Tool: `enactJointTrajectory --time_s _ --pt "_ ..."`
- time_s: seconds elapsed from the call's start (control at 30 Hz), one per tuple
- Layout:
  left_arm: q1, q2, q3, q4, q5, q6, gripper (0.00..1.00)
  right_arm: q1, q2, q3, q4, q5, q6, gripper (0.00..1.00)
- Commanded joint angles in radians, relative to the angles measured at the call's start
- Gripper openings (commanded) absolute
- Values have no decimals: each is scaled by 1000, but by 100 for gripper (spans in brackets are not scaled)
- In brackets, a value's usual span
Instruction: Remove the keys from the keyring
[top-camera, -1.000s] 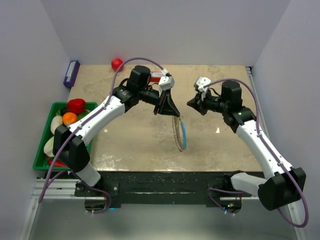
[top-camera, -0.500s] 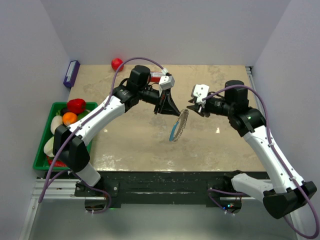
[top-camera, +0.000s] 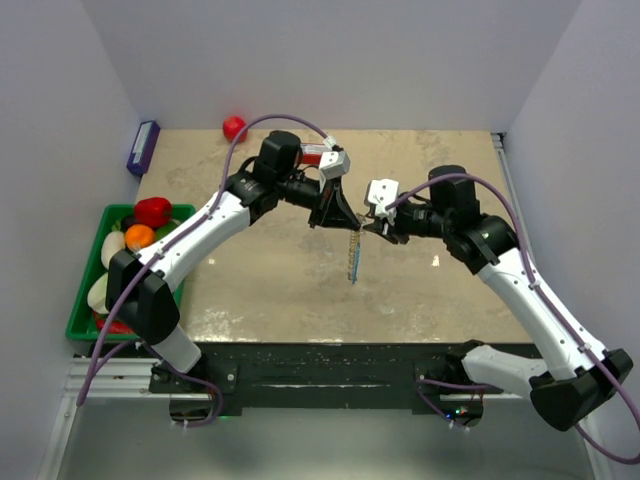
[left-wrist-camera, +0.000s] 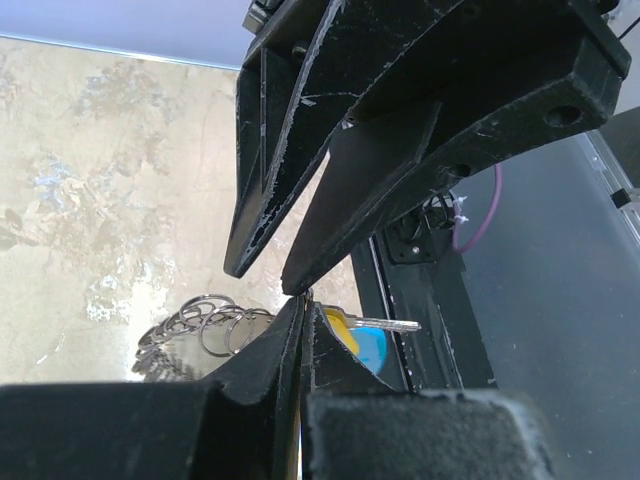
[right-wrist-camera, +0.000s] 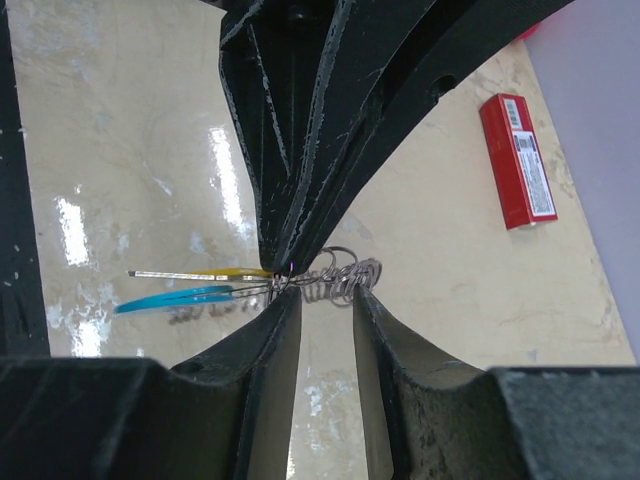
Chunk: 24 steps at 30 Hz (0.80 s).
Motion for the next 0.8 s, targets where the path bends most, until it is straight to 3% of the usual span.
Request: enactJointTrajectory --time_s 0.0,0.37,0.77 --pt "2 -31 22 64 -7 -19 0 8 -23 55 -42 -30 1 33" --pt "2 -34 19 68 -15 -19 0 8 -34 106 -136 -50 -30 36" --pt "2 -41 16 74 -4 -30 0 8 4 2 18 19 37 35"
